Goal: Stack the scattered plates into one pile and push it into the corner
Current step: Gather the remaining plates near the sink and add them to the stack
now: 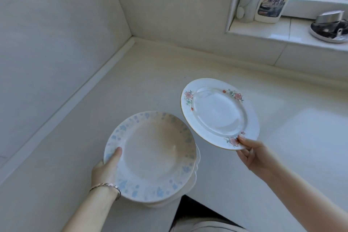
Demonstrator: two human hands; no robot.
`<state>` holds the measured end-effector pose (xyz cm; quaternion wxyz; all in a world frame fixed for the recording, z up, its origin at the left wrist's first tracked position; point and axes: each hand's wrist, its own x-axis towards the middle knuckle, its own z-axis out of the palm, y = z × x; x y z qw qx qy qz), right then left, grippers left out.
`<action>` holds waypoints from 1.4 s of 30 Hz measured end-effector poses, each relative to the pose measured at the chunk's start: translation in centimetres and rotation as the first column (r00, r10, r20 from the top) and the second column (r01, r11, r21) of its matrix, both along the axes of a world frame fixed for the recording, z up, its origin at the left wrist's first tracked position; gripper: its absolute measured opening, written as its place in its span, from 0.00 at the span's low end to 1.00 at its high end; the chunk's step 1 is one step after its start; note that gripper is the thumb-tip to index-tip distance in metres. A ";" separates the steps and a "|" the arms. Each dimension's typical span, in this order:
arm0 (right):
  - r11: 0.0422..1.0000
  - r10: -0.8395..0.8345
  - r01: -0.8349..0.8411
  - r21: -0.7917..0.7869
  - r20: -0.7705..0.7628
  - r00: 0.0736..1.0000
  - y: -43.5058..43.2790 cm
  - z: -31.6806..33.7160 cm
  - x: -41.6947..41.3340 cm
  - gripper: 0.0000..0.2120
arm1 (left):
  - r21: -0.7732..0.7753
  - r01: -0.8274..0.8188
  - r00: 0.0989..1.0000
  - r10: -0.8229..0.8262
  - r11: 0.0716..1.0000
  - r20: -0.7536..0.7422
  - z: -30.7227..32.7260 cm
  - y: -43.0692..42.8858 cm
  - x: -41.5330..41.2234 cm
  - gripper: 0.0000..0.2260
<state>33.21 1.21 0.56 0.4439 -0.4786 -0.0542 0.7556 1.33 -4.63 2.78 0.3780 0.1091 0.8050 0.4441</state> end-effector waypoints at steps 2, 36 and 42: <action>1.000 0.006 -0.006 0.008 0.018 1.000 0.0 -0.1 0.0 0.08 | -0.003 0.094 0.989 -0.094 0.996 -0.113 -0.6 0.2 -0.7 0.12; 0.786 0.503 -0.614 0.078 0.497 0.707 -1.0 1.9 -5.2 0.07 | 0.176 0.110 0.994 -0.107 0.978 -0.025 -3.1 -0.7 -1.0 0.16; 0.727 0.485 -0.681 0.091 0.634 0.602 -1.9 2.1 -7.6 0.02 | 0.192 0.106 0.994 -0.104 0.976 -0.020 -3.2 -0.6 -1.1 0.17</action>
